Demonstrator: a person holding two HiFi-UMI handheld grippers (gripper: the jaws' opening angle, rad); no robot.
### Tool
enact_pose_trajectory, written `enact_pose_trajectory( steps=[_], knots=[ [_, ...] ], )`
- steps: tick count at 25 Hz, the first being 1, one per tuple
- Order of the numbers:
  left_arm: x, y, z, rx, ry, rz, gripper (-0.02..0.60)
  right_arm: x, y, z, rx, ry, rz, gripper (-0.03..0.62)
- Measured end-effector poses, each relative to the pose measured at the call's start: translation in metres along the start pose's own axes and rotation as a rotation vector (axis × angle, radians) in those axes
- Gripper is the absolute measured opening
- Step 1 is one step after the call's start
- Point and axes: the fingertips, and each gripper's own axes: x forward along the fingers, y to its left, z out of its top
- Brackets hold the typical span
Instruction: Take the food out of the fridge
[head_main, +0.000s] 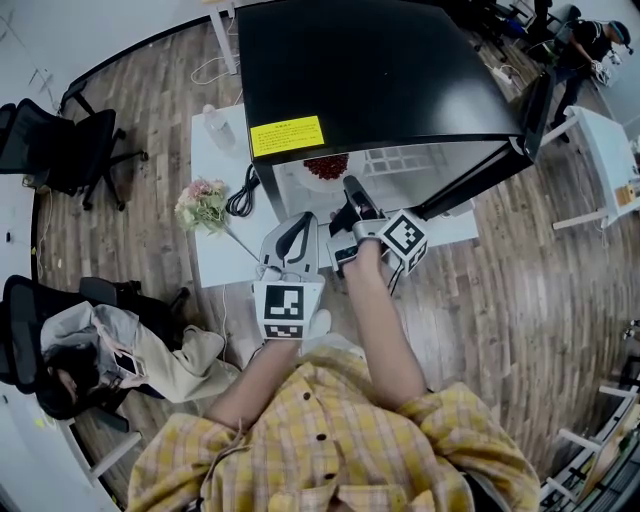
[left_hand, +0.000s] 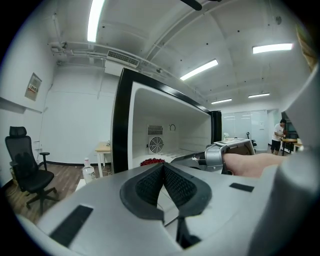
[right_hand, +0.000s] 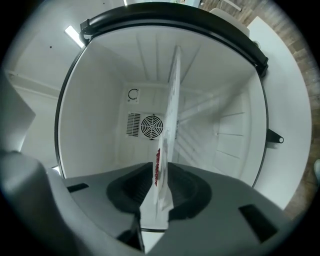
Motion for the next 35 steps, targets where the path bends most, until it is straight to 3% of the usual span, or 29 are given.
enact_pose_trajectory(
  steps=[4, 6, 35],
  knots=[
    [-0.003, 0.0, 0.0, -0.002, -0.002, 0.003, 0.008, 0.0, -0.003, 0.0, 0.038, -0.01, -0.008, 0.024],
    [-0.004, 0.0, 0.0, -0.005, -0.006, 0.001, 0.008, -0.001, -0.001, 0.001, 0.041, -0.018, -0.012, 0.018],
    [-0.023, -0.013, 0.008, -0.01, -0.034, -0.086, 0.008, -0.044, 0.033, 0.005, 0.077, -0.154, 0.087, 0.017]
  ],
)
